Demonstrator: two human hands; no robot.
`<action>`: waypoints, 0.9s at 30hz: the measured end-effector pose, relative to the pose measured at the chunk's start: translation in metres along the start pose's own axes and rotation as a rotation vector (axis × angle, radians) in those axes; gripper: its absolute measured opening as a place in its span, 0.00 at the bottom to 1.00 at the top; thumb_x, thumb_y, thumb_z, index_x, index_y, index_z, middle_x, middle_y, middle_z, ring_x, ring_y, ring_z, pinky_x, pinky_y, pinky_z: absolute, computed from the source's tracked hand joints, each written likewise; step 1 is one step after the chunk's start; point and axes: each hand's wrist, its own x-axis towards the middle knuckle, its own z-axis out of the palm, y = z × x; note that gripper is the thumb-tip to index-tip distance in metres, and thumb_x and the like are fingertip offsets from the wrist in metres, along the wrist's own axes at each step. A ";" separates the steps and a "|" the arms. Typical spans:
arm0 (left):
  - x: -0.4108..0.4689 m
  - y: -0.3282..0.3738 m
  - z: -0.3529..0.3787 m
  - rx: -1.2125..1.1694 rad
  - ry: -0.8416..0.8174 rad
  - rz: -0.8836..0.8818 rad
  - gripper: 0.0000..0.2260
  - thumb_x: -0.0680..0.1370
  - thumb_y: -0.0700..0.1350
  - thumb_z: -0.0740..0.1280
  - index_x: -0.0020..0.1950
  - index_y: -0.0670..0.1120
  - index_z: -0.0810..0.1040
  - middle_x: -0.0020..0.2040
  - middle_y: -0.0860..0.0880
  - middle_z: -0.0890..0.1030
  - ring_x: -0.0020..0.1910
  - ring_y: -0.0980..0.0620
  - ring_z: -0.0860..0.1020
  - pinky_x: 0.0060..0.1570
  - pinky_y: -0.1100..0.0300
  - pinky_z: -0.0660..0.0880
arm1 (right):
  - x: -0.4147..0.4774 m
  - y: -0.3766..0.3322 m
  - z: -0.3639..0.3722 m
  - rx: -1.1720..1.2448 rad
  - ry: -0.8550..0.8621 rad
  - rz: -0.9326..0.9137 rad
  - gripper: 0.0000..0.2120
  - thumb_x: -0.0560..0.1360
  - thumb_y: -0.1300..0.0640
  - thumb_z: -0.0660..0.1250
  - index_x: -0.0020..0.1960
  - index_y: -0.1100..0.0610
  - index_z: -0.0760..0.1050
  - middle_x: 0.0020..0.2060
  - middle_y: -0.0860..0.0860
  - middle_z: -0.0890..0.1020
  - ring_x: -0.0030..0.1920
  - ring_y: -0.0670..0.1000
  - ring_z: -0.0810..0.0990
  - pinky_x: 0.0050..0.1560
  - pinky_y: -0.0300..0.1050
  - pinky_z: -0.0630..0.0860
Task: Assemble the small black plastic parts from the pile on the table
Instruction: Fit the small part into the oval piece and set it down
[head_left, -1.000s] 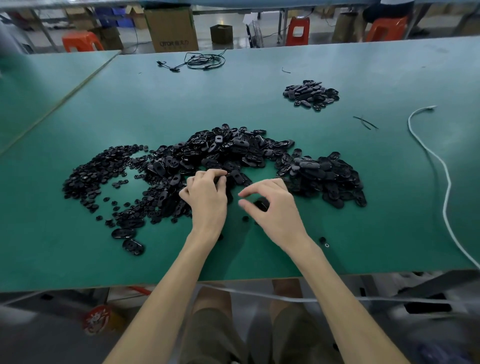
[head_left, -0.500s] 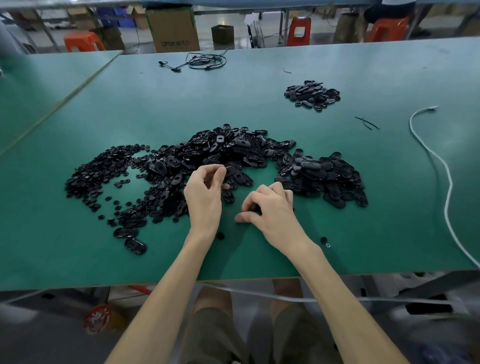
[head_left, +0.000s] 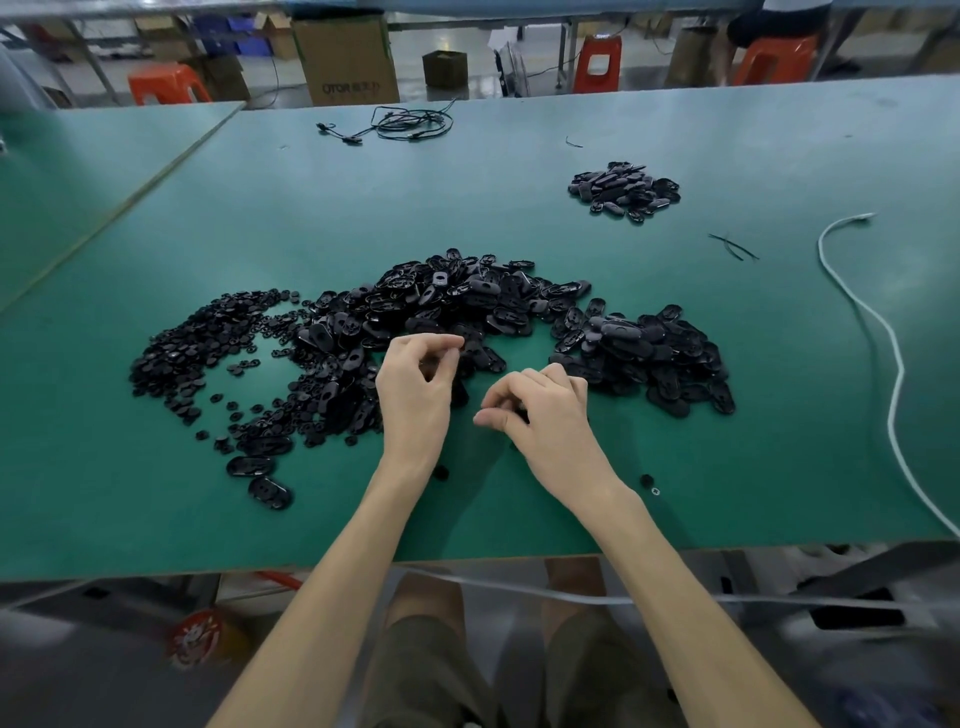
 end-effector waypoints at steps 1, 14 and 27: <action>0.000 0.000 0.000 0.009 0.001 0.002 0.07 0.82 0.38 0.70 0.54 0.48 0.85 0.53 0.51 0.80 0.49 0.57 0.81 0.51 0.70 0.75 | 0.000 0.000 -0.001 0.025 0.018 0.013 0.08 0.77 0.47 0.74 0.48 0.52 0.83 0.37 0.38 0.75 0.51 0.47 0.69 0.58 0.43 0.57; -0.003 -0.002 0.009 0.290 -0.155 0.075 0.11 0.85 0.40 0.65 0.65 0.40 0.82 0.59 0.48 0.76 0.57 0.50 0.77 0.62 0.59 0.74 | 0.001 0.002 -0.003 0.082 0.014 0.065 0.11 0.80 0.49 0.70 0.47 0.56 0.83 0.40 0.41 0.74 0.51 0.50 0.71 0.56 0.45 0.60; -0.004 -0.002 0.007 0.355 -0.147 0.005 0.10 0.80 0.41 0.72 0.60 0.49 0.80 0.57 0.51 0.79 0.60 0.51 0.76 0.60 0.59 0.57 | 0.001 0.002 -0.007 0.333 0.047 0.188 0.09 0.81 0.51 0.70 0.45 0.54 0.81 0.34 0.48 0.82 0.41 0.50 0.79 0.45 0.44 0.73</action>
